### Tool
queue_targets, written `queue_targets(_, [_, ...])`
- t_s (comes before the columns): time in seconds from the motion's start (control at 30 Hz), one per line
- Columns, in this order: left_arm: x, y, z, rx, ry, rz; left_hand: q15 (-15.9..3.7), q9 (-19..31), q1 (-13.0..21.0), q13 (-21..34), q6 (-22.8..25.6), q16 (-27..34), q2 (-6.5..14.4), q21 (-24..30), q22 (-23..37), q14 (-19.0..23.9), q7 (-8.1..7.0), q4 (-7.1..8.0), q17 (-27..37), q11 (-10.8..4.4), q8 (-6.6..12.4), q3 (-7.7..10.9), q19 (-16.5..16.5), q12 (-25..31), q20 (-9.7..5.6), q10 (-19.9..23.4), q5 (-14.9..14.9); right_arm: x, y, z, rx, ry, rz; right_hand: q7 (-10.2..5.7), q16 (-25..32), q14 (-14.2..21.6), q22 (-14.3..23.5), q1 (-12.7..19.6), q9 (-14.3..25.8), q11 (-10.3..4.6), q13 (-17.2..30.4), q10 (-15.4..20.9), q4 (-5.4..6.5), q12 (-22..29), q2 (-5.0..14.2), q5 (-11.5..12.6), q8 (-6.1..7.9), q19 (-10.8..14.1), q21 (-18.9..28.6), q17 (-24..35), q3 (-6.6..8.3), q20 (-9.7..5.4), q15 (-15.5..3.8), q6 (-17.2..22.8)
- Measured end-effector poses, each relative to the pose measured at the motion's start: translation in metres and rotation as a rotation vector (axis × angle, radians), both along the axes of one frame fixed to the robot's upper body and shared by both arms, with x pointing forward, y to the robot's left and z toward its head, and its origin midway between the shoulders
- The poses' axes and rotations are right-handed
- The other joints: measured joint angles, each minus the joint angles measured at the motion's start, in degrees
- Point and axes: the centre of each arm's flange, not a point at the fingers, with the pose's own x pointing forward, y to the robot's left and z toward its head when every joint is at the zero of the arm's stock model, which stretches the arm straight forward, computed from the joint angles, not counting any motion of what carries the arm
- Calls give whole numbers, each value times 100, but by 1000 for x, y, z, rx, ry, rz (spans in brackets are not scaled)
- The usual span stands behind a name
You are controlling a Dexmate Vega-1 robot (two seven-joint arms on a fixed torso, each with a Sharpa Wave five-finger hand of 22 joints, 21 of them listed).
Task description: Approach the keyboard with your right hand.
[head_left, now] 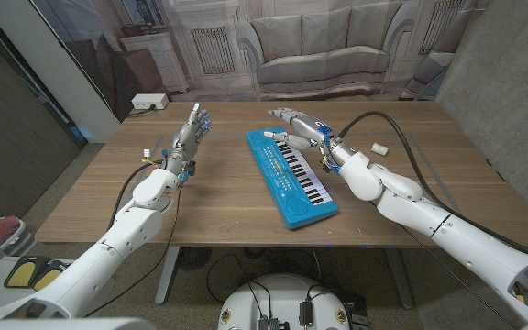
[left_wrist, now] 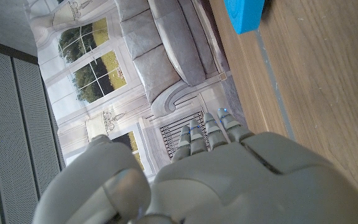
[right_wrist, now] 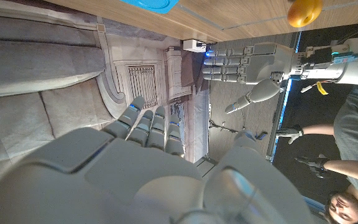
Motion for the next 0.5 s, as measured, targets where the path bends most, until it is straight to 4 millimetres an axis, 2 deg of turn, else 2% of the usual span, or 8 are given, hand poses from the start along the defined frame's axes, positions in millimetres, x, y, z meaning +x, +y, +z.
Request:
queue_targets(0.3, [0, 0, 0, -1, 1, -1, 0, 0, 0, 0, 20, 0, 0, 0, 0, 0, 21, -24, 0, 0, 0, -24, 0, 0, 0, 0, 0, 1, 4, -3, -28, 2, -6, -54, 106, 396, 1, -31, 0, -42, 0, 42, -24, 0, 29, 0, 0, 331, 0, 0, -24, -11, -94, 54])
queue_targets(0.5, [0, 0, -2, 0, 4, 0, 0, 0, 0, 0, 20, 0, 0, 0, -1, 0, 21, -13, 0, 0, 0, -34, 0, 0, 0, -1, 0, 1, 7, -5, -43, 7, -4, -77, 112, 497, 29, -31, 0, -82, 0, 82, -24, 0, 29, 0, 0, 415, 0, 0, -24, -10, -129, 77])
